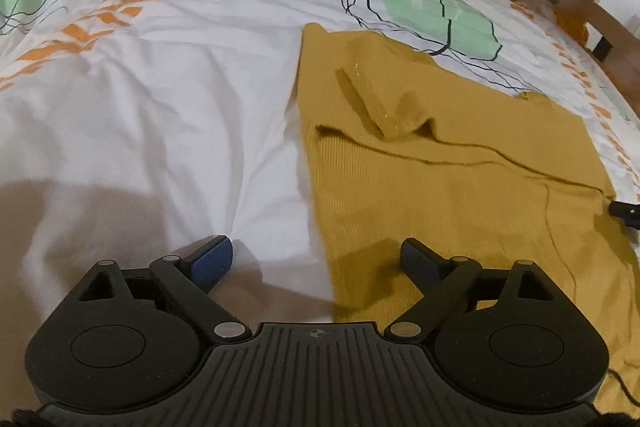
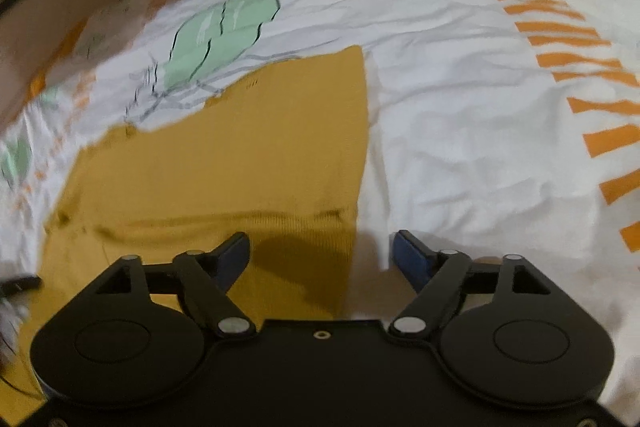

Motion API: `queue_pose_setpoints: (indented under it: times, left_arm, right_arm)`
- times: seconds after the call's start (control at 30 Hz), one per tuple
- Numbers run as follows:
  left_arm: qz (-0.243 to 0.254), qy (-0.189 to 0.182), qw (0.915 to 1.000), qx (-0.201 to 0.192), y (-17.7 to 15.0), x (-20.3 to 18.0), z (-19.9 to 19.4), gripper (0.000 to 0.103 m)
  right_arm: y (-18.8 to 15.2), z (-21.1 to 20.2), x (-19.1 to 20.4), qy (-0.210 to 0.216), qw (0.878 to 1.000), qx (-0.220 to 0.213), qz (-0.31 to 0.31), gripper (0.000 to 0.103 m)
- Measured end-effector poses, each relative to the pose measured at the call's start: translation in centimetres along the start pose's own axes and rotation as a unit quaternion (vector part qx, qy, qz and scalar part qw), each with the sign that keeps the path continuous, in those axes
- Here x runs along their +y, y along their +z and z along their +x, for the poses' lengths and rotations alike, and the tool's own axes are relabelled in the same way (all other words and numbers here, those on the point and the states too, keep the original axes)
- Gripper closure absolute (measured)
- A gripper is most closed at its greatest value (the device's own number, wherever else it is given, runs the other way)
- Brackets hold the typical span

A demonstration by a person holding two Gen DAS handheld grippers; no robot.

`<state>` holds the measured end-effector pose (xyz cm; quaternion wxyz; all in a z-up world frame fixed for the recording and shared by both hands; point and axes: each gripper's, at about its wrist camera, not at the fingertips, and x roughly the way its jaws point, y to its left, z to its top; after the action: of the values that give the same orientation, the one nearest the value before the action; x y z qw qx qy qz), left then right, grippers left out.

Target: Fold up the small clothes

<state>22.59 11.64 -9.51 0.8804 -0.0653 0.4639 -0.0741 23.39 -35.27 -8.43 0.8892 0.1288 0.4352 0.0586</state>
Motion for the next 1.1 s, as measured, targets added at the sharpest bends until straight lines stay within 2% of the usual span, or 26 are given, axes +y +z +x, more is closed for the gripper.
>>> queue_pose_setpoints:
  times: [0.07,0.17,0.37,0.43,0.57,0.6,0.63,0.67,0.73,0.83,1.03,1.1]
  left_arm:
    - [-0.007,-0.003,0.9999,-0.008,-0.3,-0.1,-0.7,0.011]
    - [-0.019,-0.014,0.9995,-0.02,-0.1,-0.1,-1.6,0.011]
    - [-0.002,-0.017,0.9977,-0.065,2.8,-1.7,-2.1,0.012]
    - [0.001,-0.022,0.9969,-0.075,4.3,-2.5,-1.7,0.013]
    - [0.0,-0.029,0.9964,-0.08,6.3,-4.0,-0.4,0.03]
    - [-0.001,-0.031,0.9966,-0.076,6.9,-4.2,0.2,0.033]
    - [-0.001,-0.032,0.9971,-0.07,7.4,-4.3,0.8,0.042]
    - [-0.001,-0.031,0.9975,-0.064,7.9,-4.4,1.4,0.05]
    - [-0.002,-0.028,0.9981,-0.055,8.8,-4.5,2.7,0.057]
    - [-0.011,-0.023,0.9986,-0.045,9.5,-4.4,4.3,0.059]
    - [-0.019,-0.021,0.9994,-0.022,9.7,-4.1,6.4,0.06]
    - [-0.015,-0.013,0.9995,-0.022,9.7,-4.1,6.6,0.065]
  right_arm:
    - [-0.5,-0.5,0.5,-0.014,1.0,0.001,-0.013,0.02]
    - [-0.7,-2.0,1.1,-0.005,1.0,0.003,-0.012,0.019]
    - [0.0,-6.6,2.5,0.009,0.999,-0.04,-0.027,0.009]
    - [0.3,-7.1,2.6,0.015,0.998,-0.056,-0.028,0.009]
    - [0.1,-6.0,1.5,0.005,0.996,-0.089,-0.02,0.009]
    - [0.1,-5.5,1.2,-0.004,0.997,-0.082,-0.013,0.009]
    - [0.2,-4.9,0.9,-0.01,0.998,-0.069,-0.002,0.009]
    - [0.4,-4.6,0.7,-0.007,0.998,-0.063,0.007,0.009]
    - [0.8,-4.6,0.5,0.013,0.997,-0.067,0.02,0.009]
    - [1.3,-4.8,0.6,0.025,0.997,-0.077,0.022,0.009]
    - [1.1,-4.6,1.0,0.033,0.997,-0.065,0.017,0.009]
    - [1.1,-4.6,1.2,0.034,0.997,-0.063,0.015,0.009]
